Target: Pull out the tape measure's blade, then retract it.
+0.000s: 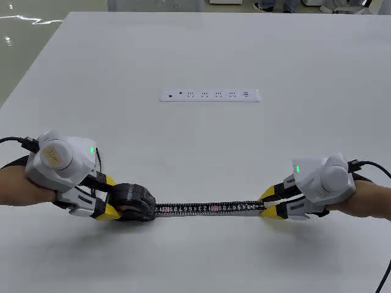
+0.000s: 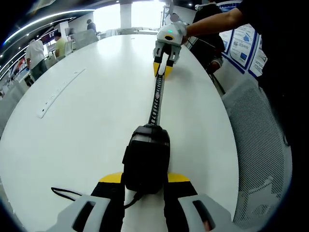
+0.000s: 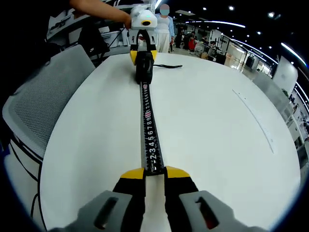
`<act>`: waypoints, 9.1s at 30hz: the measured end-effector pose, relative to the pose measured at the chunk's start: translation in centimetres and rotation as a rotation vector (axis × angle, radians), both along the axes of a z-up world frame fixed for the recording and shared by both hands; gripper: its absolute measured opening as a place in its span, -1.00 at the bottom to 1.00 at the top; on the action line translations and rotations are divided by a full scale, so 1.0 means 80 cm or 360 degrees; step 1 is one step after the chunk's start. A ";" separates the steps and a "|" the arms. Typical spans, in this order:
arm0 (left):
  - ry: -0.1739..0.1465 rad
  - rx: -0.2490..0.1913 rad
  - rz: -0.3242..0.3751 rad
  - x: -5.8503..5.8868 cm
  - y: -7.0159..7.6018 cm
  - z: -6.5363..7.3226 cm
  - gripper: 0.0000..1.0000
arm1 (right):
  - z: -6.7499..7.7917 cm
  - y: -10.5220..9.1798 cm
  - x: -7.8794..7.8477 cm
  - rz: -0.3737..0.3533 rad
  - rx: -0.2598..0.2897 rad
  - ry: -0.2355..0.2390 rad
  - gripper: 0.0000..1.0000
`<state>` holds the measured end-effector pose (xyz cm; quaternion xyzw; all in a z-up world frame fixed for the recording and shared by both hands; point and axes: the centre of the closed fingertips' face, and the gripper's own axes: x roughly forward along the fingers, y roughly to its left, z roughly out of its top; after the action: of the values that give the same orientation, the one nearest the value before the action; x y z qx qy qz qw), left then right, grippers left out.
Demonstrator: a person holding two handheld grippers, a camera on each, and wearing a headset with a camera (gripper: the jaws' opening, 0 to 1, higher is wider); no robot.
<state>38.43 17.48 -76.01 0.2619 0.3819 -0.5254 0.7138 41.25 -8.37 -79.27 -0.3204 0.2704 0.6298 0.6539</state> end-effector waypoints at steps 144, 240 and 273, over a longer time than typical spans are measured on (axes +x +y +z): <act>-0.0670 -0.0598 0.1605 -0.099 -0.022 0.038 1.00 | 0.051 0.030 -0.114 -0.1161 0.0615 -0.0040 0.99; -0.0530 -0.0443 0.2073 0.012 -0.004 0.003 0.59 | 0.006 0.008 0.001 -0.0333 0.0354 0.0014 -0.59; -0.0439 -0.0386 0.2211 0.022 0.001 -0.009 0.29 | 0.004 0.008 0.009 -0.0255 0.0279 -0.0049 -0.74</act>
<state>40.18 17.53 -76.77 -0.0587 0.3055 0.0495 0.9491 41.94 -7.76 -78.96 -0.2490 0.2289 0.5918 0.7317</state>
